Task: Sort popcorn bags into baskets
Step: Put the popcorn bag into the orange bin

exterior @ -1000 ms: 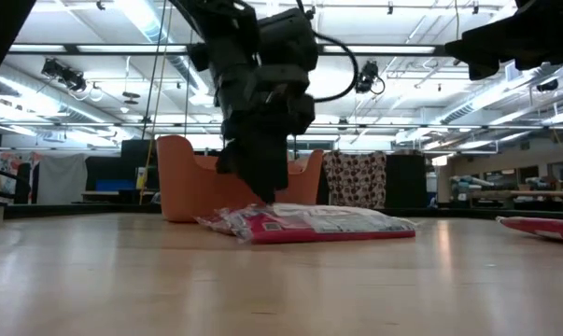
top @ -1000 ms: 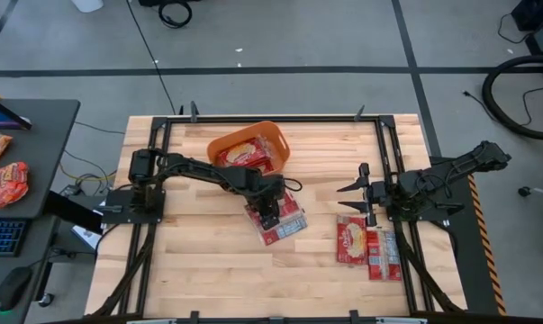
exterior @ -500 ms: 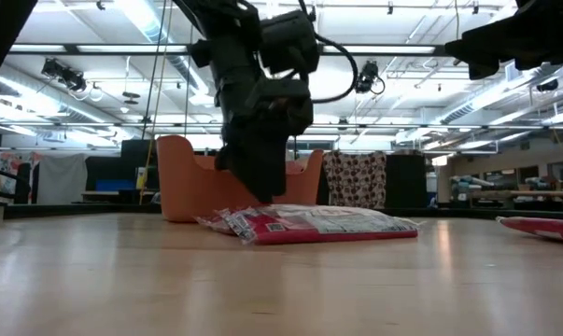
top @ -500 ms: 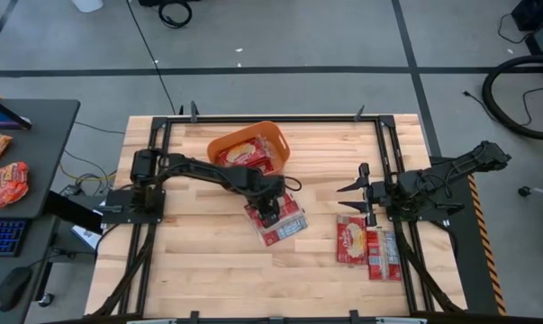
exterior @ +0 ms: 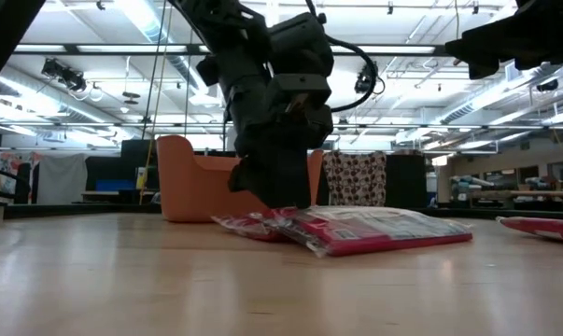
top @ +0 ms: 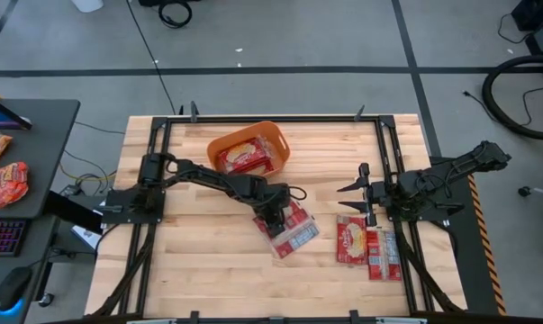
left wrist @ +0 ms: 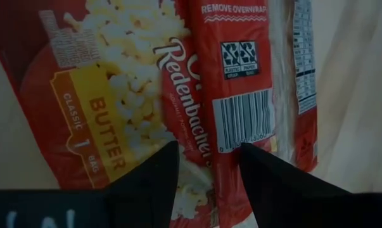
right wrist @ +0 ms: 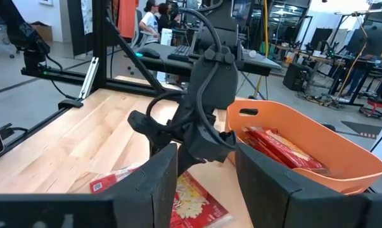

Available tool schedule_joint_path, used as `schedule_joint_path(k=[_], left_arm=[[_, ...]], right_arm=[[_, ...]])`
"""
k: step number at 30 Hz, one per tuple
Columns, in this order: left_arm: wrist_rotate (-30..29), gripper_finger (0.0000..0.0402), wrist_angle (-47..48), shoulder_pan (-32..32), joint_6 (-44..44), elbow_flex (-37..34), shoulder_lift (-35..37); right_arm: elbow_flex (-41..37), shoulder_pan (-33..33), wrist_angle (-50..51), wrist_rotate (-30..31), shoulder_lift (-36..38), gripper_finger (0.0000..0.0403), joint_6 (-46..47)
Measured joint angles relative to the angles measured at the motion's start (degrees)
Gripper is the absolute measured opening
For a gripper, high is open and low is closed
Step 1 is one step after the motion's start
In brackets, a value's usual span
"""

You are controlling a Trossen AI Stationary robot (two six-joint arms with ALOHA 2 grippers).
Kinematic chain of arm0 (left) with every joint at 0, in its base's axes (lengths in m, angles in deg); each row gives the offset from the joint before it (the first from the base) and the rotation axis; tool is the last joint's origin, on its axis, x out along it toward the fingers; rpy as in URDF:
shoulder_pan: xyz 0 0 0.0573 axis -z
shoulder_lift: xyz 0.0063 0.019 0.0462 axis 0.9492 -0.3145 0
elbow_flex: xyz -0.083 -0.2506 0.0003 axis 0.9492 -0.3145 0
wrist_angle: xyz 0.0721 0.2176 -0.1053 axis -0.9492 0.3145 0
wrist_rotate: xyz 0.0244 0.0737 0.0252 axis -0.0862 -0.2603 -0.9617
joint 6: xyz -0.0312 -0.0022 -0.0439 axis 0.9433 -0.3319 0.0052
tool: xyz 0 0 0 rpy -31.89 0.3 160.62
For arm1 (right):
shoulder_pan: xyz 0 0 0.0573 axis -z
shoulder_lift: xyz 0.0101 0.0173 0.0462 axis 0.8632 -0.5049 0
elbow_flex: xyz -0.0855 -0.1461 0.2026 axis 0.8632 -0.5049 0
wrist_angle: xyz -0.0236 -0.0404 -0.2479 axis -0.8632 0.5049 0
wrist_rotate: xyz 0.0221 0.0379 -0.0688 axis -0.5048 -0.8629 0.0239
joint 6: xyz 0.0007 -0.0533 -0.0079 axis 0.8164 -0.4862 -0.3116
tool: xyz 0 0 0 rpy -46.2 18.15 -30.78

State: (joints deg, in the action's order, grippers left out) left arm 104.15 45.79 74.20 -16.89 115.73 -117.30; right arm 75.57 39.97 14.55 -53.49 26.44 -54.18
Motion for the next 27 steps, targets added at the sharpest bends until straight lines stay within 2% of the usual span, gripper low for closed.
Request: schedule_joint_path(k=[6,15,23,27], left_arm=[[0.09,0.0172,-3.38,0.87,1.01,-0.11,-0.17],[-0.08,0.0172,-3.52,0.85,-1.88,-0.11,-0.17],[-2.28,0.0172,-5.45,0.96,-7.80,-0.11,-0.17],[-5.42,0.0172,-7.12,0.91,-11.08,-0.11,-0.17]], right_arm=[[0.00,0.00,0.01,-2.84,-3.45,0.0164,1.70],[0.02,-2.84,-12.07,-2.98,-20.74,0.0164,4.59],[0.06,-10.70,-14.60,8.37,-34.82,0.0164,13.54],[0.86,-13.50,-15.95,11.04,-41.44,0.0164,18.16]])
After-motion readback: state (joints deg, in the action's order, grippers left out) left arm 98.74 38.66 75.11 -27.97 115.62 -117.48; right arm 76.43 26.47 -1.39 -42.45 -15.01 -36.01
